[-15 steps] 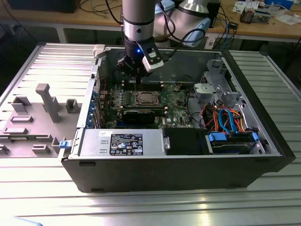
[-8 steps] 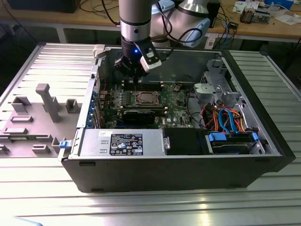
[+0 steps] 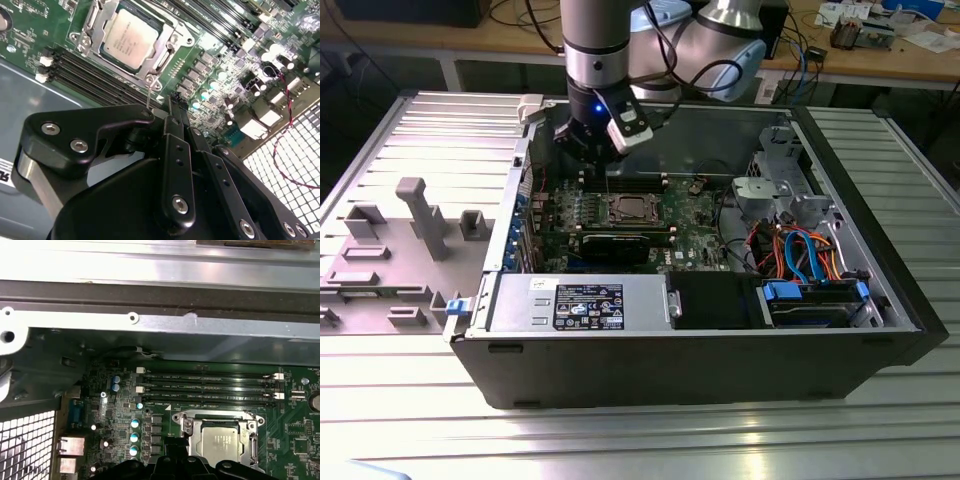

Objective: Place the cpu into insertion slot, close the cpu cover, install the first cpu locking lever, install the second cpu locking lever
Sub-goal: 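Install the first cpu locking lever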

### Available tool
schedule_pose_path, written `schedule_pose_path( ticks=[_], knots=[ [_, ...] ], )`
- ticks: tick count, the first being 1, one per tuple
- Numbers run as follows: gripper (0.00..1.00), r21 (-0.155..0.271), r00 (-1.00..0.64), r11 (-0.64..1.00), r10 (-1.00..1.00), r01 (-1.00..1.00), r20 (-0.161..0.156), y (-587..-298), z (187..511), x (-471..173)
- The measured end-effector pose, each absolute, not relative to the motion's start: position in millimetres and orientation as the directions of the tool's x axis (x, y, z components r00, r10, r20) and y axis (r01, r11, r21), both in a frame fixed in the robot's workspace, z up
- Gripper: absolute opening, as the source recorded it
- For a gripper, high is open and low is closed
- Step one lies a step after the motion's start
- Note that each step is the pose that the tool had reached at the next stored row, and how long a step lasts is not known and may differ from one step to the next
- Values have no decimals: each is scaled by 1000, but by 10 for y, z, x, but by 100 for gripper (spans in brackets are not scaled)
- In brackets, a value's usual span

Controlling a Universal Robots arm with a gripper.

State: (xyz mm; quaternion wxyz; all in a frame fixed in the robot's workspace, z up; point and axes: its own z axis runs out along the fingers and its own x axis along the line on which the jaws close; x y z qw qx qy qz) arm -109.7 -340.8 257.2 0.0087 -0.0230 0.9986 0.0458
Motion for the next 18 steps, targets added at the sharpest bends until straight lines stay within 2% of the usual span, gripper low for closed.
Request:
schedule_pose_path(
  ticks=[18],
  knots=[
    [11, 91, -999, 995, -48, -49, -19, -3217, 2568, -1117]
  ],
)
